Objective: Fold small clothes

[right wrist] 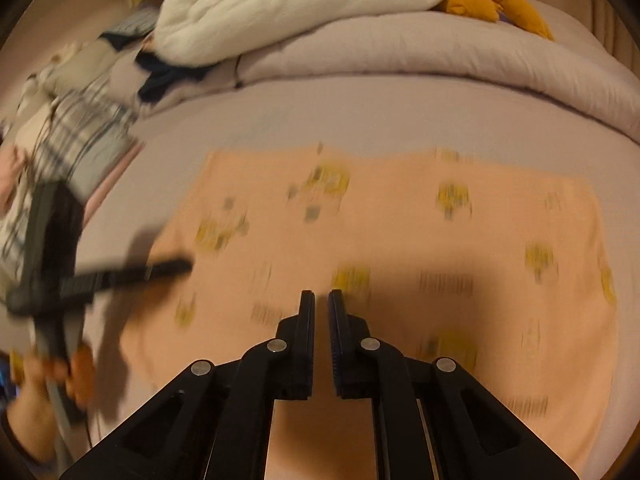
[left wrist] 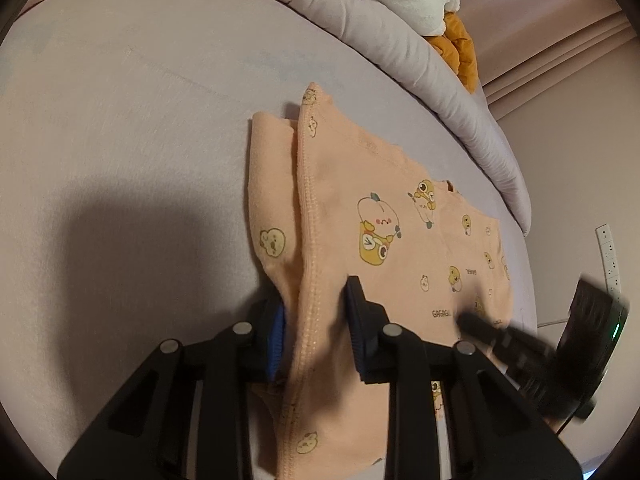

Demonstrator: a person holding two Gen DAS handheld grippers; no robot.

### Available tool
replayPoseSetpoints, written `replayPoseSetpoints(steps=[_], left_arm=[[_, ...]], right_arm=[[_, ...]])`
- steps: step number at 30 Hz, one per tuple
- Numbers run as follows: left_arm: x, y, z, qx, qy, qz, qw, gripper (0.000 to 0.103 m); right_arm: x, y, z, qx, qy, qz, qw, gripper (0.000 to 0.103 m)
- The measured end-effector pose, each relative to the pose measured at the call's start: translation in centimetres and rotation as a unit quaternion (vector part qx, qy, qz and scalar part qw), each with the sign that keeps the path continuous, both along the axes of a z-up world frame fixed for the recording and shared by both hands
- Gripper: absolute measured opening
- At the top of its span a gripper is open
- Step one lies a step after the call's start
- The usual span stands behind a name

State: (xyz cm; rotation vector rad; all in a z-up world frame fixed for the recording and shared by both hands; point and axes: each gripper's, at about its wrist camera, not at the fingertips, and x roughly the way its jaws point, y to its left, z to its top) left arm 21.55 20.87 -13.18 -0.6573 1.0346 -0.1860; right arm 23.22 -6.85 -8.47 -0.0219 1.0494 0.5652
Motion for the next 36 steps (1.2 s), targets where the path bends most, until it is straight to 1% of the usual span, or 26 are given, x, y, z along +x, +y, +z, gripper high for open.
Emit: replayPoseSetpoints(steps=[2, 3, 4, 5, 6, 8, 10, 13, 15, 16, 17, 18, 19, 20, 21, 22, 23, 24, 25, 27, 28, 29, 31, 32, 35, 36], left_arm=[[0.4, -0.1, 0.1, 0.002, 0.005, 0.003, 1.0, 0.027], [0.5, -0.1, 0.2, 0.002, 0.007, 0.005, 1.0, 0.027], [0.5, -0.2, 0.3, 0.003, 0.01, 0.008, 0.9999, 0.027], [0.5, -0.2, 0.6, 0.005, 0.012, 0.012, 0.9998, 0.026], [0.6, -0.4, 0.9, 0.005, 0.012, 0.015, 0.9998, 0.021], [0.4, -0.7, 2.0, 0.006, 0.0, 0.017, 0.9998, 0.015], [0.3, -1.4, 3.4, 0.009, -0.015, 0.012, 0.9998, 0.014], [0.6, -3.4, 5.7, 0.036, -0.037, -0.01, 0.9986, 0.013], [0.9, -5.3, 6.9, 0.055, -0.049, -0.028, 0.9969, 0.014], [1.0, -6.1, 7.2, 0.062, -0.054, -0.037, 0.9959, 0.015], [1.2, -7.3, 7.6, 0.071, -0.062, -0.051, 0.9943, 0.015], [1.4, -8.4, 7.8, 0.076, -0.066, -0.063, 0.9929, 0.012], [1.8, -9.9, 7.9, 0.08, -0.07, -0.081, 0.9911, 0.01], [2.0, -11.0, 7.8, 0.086, -0.069, -0.09, 0.9898, 0.01], [2.3, -11.8, 7.4, 0.093, -0.065, -0.097, 0.9887, 0.009], [2.5, -12.5, 6.8, 0.097, -0.06, -0.105, 0.9878, 0.009], [2.6, -12.8, 6.2, 0.099, -0.054, -0.11, 0.9875, 0.009], [2.6, -13.0, 5.5, 0.101, -0.047, -0.113, 0.9873, 0.009], [2.5, -13.0, 5.0, 0.098, -0.042, -0.117, 0.9875, 0.009], [1.6, -12.1, 4.3, 0.074, -0.043, -0.12, 0.9891, 0.009], [1.3, -11.6, 4.2, 0.061, -0.045, -0.121, 0.9897, 0.009], [0.9, -10.7, 4.0, 0.037, -0.051, -0.122, 0.9905, 0.012], [0.3, -9.2, 3.3, 0.002, -0.049, -0.115, 0.9921, 0.012], [0.1, -8.7, 3.1, -0.005, -0.048, -0.11, 0.9928, 0.011], [-0.6, -7.5, 2.9, -0.028, -0.051, -0.102, 0.9931, 0.011], [-1.0, -7.3, 3.0, -0.03, -0.053, -0.101, 0.993, 0.011]], right_arm=[[-1.2, -0.3, -1.4, -0.012, 0.013, 0.007, 1.0, 0.01], [-1.7, -0.4, -2.0, -0.016, 0.008, 0.011, 1.0, 0.01], [-2.1, -0.6, -2.2, -0.011, 0.002, 0.012, 1.0, 0.01], [-2.4, -0.8, -2.4, -0.006, 0.011, 0.012, 1.0, 0.01], [-2.4, -1.1, -2.4, 0.001, 0.024, 0.01, 1.0, 0.01], [-2.5, -1.6, -1.9, 0.014, 0.027, 0.006, 0.999, 0.01], [-2.3, -2.2, -0.9, 0.048, 0.028, -0.004, 0.998, 0.01], [-0.9, -4.1, -0.5, 0.137, 0.05, -0.037, 0.989, 0.011], [0.4, -5.3, -0.8, 0.197, 0.072, -0.064, 0.976, 0.011], [1.4, -6.0, -1.2, 0.236, 0.085, -0.079, 0.965, 0.011], [1.9, -6.3, -1.5, 0.265, 0.094, -0.083, 0.956, 0.014], [2.4, -6.7, -1.8, 0.298, 0.105, -0.086, 0.945, 0.027], [3.0, -7.1, -2.4, 0.335, 0.121, -0.088, 0.93, 0.037], [3.8, -7.1, -3.3, 0.374, 0.147, -0.091, 0.911, 0.056], [4.3, -7.0, -4.0, 0.398, 0.166, -0.099, 0.897, 0.062], [5.0, -6.8, -4.8, 0.415, 0.184, -0.109, 0.884, 0.062], [5.8, -6.5, -5.5, 0.426, 0.2, -0.117, 0.874, 0.062], [6.2, -6.2, -6.0, 0.431, 0.208, -0.122, 0.869, 0.062], [6.9, -5.6, -6.4, 0.426, 0.215, -0.129, 0.869, 0.062], [7.1, -5.0, -6.5, 0.405, 0.219, -0.134, 0.878, 0.062], [7.2, -4.6, -6.2, 0.396, 0.215, -0.127, 0.884, 0.062], [7.4, -4.0, -5.8, 0.382, 0.21, -0.117, 0.892, 0.062], [7.5, -2.8, -5.3, 0.344, 0.206, -0.101, 0.911, 0.062], [7.5, -2.1, -5.0, 0.33, 0.204, -0.088, 0.917, 0.062], [7.4, -0.7, -4.8, 0.314, 0.207, -0.064, 0.924, 0.062], [7.5, -0.4, -5.0, 0.307, 0.21, -0.062, 0.926, 0.058]])
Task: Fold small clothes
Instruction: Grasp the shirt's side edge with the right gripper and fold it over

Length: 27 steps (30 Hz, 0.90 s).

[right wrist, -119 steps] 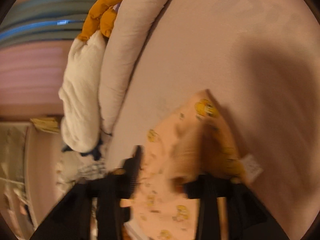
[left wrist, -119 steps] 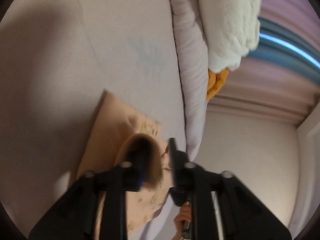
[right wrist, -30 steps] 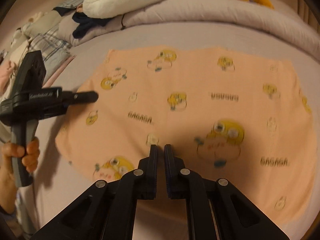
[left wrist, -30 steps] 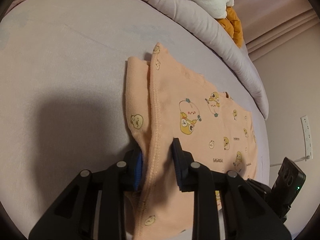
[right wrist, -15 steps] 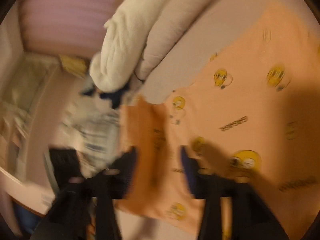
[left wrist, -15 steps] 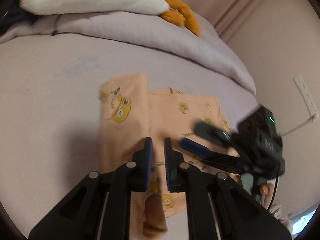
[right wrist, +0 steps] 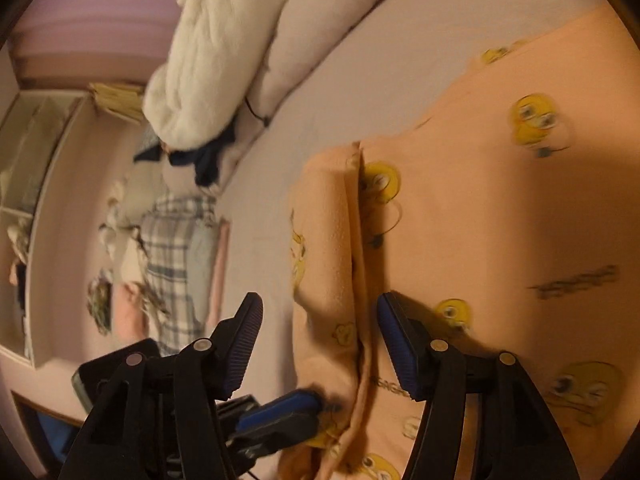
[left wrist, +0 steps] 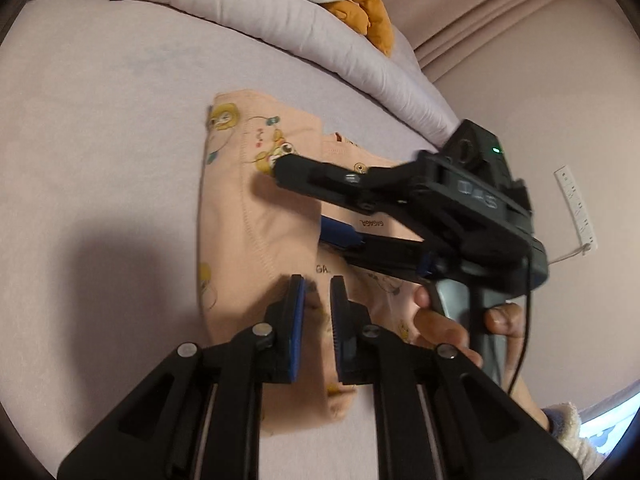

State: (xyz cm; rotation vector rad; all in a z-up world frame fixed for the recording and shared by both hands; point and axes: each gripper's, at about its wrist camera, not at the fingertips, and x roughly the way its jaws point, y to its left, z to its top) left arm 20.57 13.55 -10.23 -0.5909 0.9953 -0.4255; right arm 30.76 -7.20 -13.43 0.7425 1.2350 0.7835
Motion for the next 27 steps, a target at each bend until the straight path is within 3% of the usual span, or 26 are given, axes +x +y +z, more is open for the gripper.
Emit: replayPoseSetpoints(steps=[2, 4, 5, 6, 8, 13, 18, 23, 27], left_arm=[[-0.9, 0.6, 0.1, 0.003, -0.003, 0.004, 1.0, 0.011], [-1.6, 1.1, 0.0, -0.001, -0.001, 0.01, 0.9999, 0.012], [-2.0, 1.4, -0.1, -0.002, 0.003, 0.017, 0.9999, 0.012], [-2.3, 1.7, -0.3, -0.003, 0.007, 0.022, 0.9997, 0.012], [-3.3, 2.7, -0.7, -0.009, 0.013, 0.034, 0.9993, 0.013], [-5.2, 4.1, -0.9, -0.011, 0.023, 0.051, 0.9984, 0.013], [-6.1, 3.8, -0.5, -0.013, 0.026, 0.046, 0.9985, 0.013], [-4.8, 0.9, -0.2, -0.018, 0.027, 0.027, 0.9991, 0.013], [-2.9, -3.5, 0.7, -0.012, 0.013, -0.011, 0.9998, 0.013]], right_arm=[[0.2, 1.2, 0.1, -0.014, -0.003, 0.011, 1.0, 0.054], [0.1, 2.3, 0.3, -0.038, -0.011, 0.023, 0.999, 0.043], [0.1, 2.5, 0.4, -0.056, -0.016, 0.022, 0.998, 0.028], [-0.4, 1.9, 0.4, -0.076, -0.026, 0.017, 0.997, 0.02], [-0.5, 1.9, 0.7, -0.085, -0.037, 0.008, 0.996, 0.015], [-1.3, 1.5, 2.8, -0.103, -0.082, -0.007, 0.991, 0.013], [-1.4, -1.9, 6.8, -0.122, -0.137, -0.033, 0.983, 0.013], [-0.5, -6.8, 9.6, -0.172, -0.175, -0.05, 0.968, 0.013], [0.5, -10.5, 9.8, -0.225, -0.184, -0.065, 0.955, 0.013]])
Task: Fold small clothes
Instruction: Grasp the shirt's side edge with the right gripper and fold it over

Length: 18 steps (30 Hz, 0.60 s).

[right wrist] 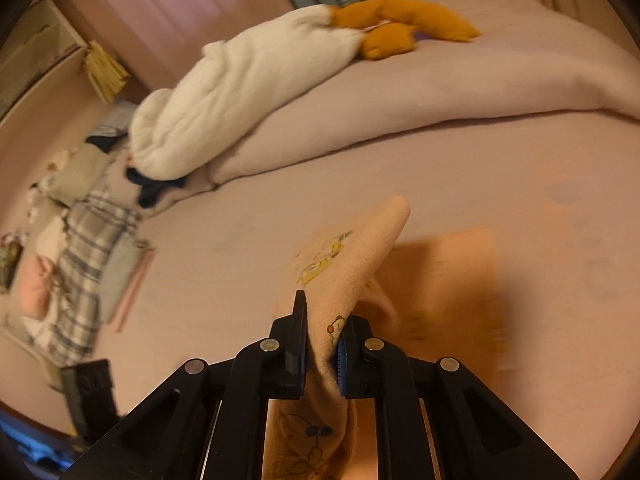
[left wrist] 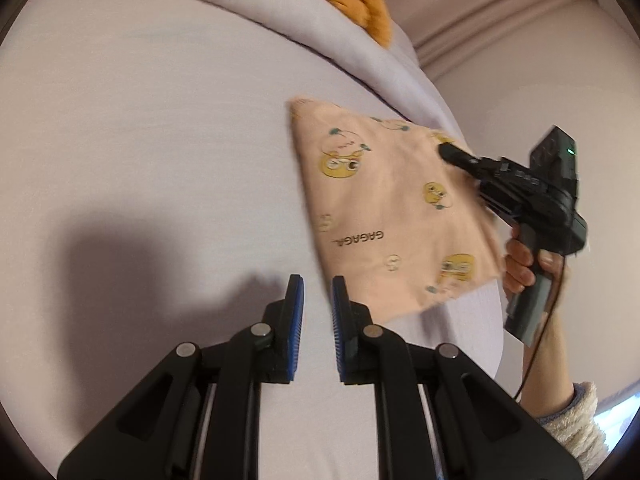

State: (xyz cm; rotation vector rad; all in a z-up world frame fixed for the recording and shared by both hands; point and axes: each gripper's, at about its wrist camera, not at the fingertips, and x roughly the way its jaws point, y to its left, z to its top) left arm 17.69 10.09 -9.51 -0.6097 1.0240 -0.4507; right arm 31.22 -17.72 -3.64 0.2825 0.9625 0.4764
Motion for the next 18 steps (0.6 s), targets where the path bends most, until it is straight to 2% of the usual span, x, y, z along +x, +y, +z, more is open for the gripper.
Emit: replayPoseSetpoints(steps=[4, 8, 11, 14, 18], left_arm=[[1.7, -4.5, 0.5, 0.016, -0.015, -0.038, 0.999, 0.013], [3.6, -8.4, -0.1, 0.028, -0.011, -0.068, 0.9972, 0.014], [4.2, -10.3, -1.5, 0.048, 0.002, -0.087, 0.995, 0.014], [5.3, -11.2, -2.8, 0.053, 0.014, -0.093, 0.9941, 0.014], [5.5, -10.9, -3.3, 0.036, 0.018, -0.093, 0.9949, 0.014]], right_arm=[[0.9, -2.7, -1.7, -0.023, 0.009, -0.023, 0.999, 0.013], [1.9, -4.3, -5.3, -0.013, 0.05, -0.037, 0.998, 0.013], [2.6, -5.2, -7.0, 0.046, 0.076, -0.044, 0.995, 0.014], [3.5, -6.4, -7.8, 0.126, 0.088, -0.058, 0.986, 0.024], [5.2, -6.5, -8.5, 0.162, 0.09, -0.08, 0.979, 0.024]])
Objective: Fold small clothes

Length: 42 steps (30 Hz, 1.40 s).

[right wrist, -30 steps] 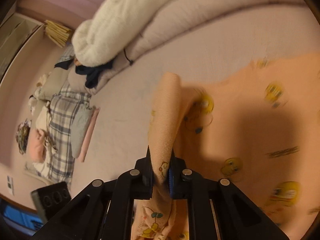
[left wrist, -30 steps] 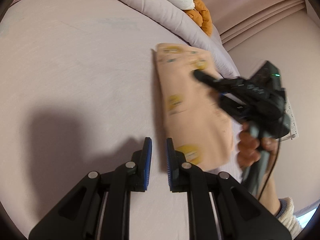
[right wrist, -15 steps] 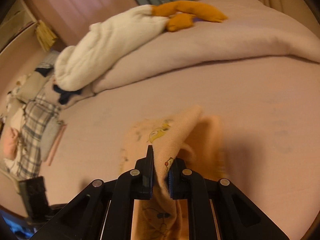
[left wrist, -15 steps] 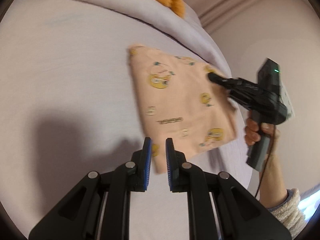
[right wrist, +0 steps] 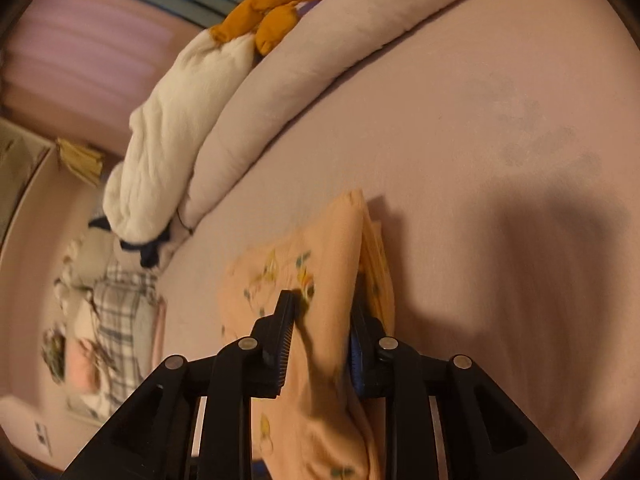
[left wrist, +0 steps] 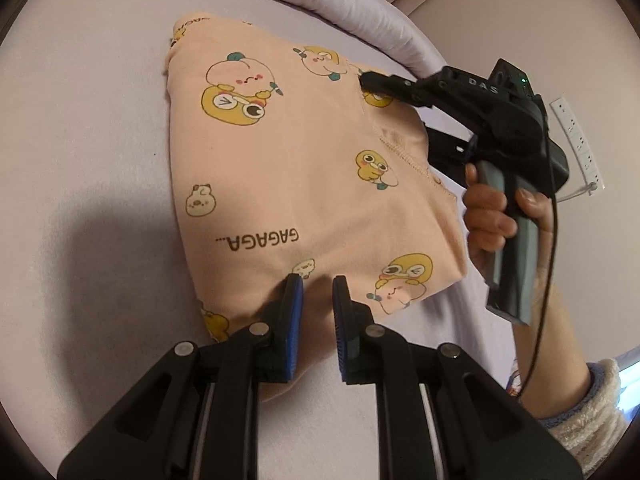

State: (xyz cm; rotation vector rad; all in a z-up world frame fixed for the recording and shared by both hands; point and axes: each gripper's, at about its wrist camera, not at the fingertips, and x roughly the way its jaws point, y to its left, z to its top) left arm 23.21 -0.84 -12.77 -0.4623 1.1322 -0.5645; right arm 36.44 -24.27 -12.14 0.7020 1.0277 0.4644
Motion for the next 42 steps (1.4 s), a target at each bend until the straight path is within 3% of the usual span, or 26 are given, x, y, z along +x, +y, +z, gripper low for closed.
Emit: replayPoseSetpoints(steps=[2, 3, 7, 9, 11, 12, 16, 19, 22, 28, 31, 36, 38, 40, 42], left_arm=[[-0.2, 0.1, -0.2, -0.001, 0.001, -0.001, 1.0, 0.014], [-0.4, 0.2, -0.2, -0.001, 0.001, -0.002, 1.0, 0.014], [-0.3, -0.7, 0.0, 0.002, 0.005, -0.002, 1.0, 0.014], [-0.2, -0.4, 0.0, 0.002, 0.009, 0.0, 1.0, 0.014], [-0.3, -0.6, 0.1, 0.005, 0.007, -0.001, 1.0, 0.014], [-0.4, -0.4, 0.0, 0.005, 0.007, -0.001, 1.0, 0.014], [-0.5, -0.3, -0.2, 0.006, 0.01, 0.004, 0.9999, 0.014], [-0.6, -0.4, 0.0, 0.015, 0.007, 0.005, 0.9998, 0.014], [-0.9, -0.6, 0.2, 0.026, 0.002, 0.003, 0.9996, 0.014], [-2.2, -0.5, 0.3, 0.054, -0.013, -0.016, 0.9983, 0.014], [-3.2, -0.1, 0.2, 0.06, -0.019, -0.024, 0.9977, 0.014], [-4.5, 0.1, 0.2, 0.075, -0.026, -0.031, 0.9964, 0.014], [-4.9, 0.1, 0.2, 0.075, -0.027, -0.031, 0.9963, 0.014], [-5.2, 0.4, 0.0, 0.07, -0.021, -0.033, 0.9967, 0.014], [-5.9, 1.0, -0.1, 0.061, -0.015, -0.037, 0.9973, 0.016]], right_arm=[[0.4, 0.5, 0.4, -0.002, -0.01, -0.001, 1.0, 0.024], [0.2, 1.1, 1.0, -0.018, -0.024, 0.0, 1.0, 0.018], [-0.8, 2.1, 4.8, -0.064, -0.125, 0.001, 0.99, 0.014], [-0.2, 1.3, 5.0, -0.118, -0.114, -0.03, 0.986, 0.014], [0.0, 1.1, 5.3, -0.195, -0.099, -0.055, 0.974, 0.014], [-0.5, 1.1, 5.6, -0.198, -0.109, -0.054, 0.973, 0.014], [-4.4, 3.1, 7.5, -0.161, -0.136, 0.05, 0.976, 0.014], [-7.9, 6.2, 7.5, -0.207, -0.145, 0.13, 0.959, 0.014], [-10.6, 7.9, 6.3, -0.241, -0.14, 0.176, 0.944, 0.014], [-11.7, 6.6, 2.0, -0.343, -0.1, 0.172, 0.918, 0.013], [-11.8, 4.7, 1.5, -0.298, -0.088, 0.152, 0.938, 0.011], [-12.9, 4.3, 3.5, -0.253, -0.095, 0.142, 0.952, 0.012], [-13.7, 4.8, 3.2, -0.255, -0.101, 0.149, 0.95, 0.012], [-13.3, 5.4, 1.4, -0.285, -0.077, 0.159, 0.942, 0.012], [-13.6, 5.3, 1.1, -0.282, -0.092, 0.155, 0.942, 0.012]])
